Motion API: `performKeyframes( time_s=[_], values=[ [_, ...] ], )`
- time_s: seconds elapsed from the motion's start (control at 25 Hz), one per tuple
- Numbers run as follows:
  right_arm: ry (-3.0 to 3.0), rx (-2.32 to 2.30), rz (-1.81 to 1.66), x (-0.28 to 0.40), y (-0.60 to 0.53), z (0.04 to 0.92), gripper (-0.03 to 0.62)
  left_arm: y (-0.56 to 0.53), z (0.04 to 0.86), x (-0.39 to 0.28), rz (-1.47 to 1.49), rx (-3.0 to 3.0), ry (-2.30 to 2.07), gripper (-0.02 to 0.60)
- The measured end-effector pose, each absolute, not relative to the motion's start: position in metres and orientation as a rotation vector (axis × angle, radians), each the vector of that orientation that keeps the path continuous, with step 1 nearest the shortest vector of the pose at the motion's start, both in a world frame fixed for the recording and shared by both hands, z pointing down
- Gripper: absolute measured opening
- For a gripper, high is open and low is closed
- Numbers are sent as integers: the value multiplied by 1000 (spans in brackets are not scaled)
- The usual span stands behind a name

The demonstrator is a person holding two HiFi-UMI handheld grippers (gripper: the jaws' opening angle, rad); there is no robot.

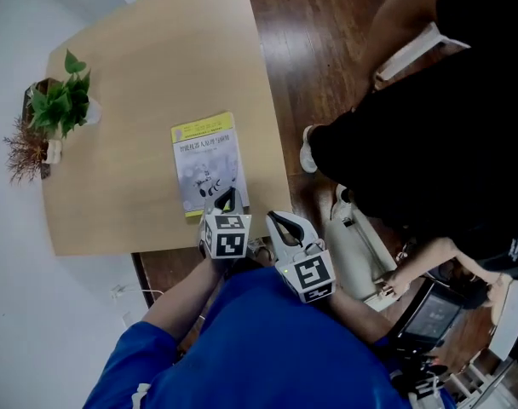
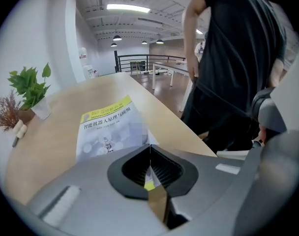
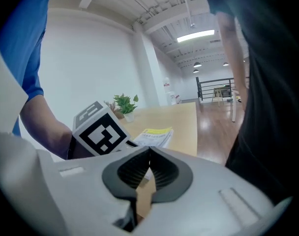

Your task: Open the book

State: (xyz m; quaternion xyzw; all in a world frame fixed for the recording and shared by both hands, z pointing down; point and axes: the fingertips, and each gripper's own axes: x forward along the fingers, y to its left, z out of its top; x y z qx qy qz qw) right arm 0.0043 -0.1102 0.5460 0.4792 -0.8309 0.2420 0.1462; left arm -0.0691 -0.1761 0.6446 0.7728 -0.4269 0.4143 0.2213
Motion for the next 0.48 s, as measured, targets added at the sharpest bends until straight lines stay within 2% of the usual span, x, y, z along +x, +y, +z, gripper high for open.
performKeyframes(
  time_s=[0.48],
  values=[
    [-2389, 1423, 580, -27, -118, 532, 2, -178, 609, -133, 893, 2135, -1238, 9]
  ],
)
